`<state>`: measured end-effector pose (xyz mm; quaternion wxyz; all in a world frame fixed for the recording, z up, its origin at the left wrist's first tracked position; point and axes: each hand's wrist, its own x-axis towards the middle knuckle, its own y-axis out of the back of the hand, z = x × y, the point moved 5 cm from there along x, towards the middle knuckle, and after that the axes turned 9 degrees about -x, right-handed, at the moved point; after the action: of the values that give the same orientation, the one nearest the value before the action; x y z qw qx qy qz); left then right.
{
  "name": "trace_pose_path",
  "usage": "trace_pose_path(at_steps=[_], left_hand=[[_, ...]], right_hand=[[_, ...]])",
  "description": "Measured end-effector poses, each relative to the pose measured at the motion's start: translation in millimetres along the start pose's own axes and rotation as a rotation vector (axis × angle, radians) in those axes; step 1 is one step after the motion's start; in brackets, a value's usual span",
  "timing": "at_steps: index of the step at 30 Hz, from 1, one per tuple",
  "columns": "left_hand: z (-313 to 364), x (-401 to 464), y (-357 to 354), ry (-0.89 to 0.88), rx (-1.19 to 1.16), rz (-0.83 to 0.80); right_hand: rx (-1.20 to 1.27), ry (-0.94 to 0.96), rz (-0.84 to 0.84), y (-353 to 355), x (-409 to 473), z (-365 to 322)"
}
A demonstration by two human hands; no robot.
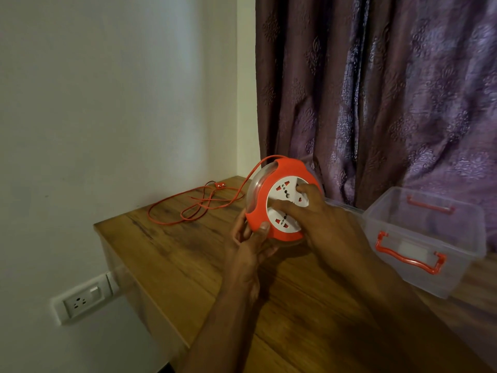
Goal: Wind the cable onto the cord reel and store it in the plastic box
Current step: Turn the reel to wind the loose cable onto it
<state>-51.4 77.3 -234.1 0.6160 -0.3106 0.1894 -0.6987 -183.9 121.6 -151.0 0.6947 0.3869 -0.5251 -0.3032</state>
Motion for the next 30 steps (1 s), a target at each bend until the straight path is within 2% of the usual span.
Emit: trace_pose_path(at_steps=[12,25,30], left_hand=[[-4,3,3,-0.019,0.019,-0.004],[-8,3,2,-0.031,0.031,-0.031],[-7,2,-1,-0.042,0.056,-0.069]], right_hand=[[0.073,-0.124,0.124,-10,1,3],[0.288,-0.336,0.240,-12,-2,4],[0.457,-0.459,0.294,-15,-2,11]])
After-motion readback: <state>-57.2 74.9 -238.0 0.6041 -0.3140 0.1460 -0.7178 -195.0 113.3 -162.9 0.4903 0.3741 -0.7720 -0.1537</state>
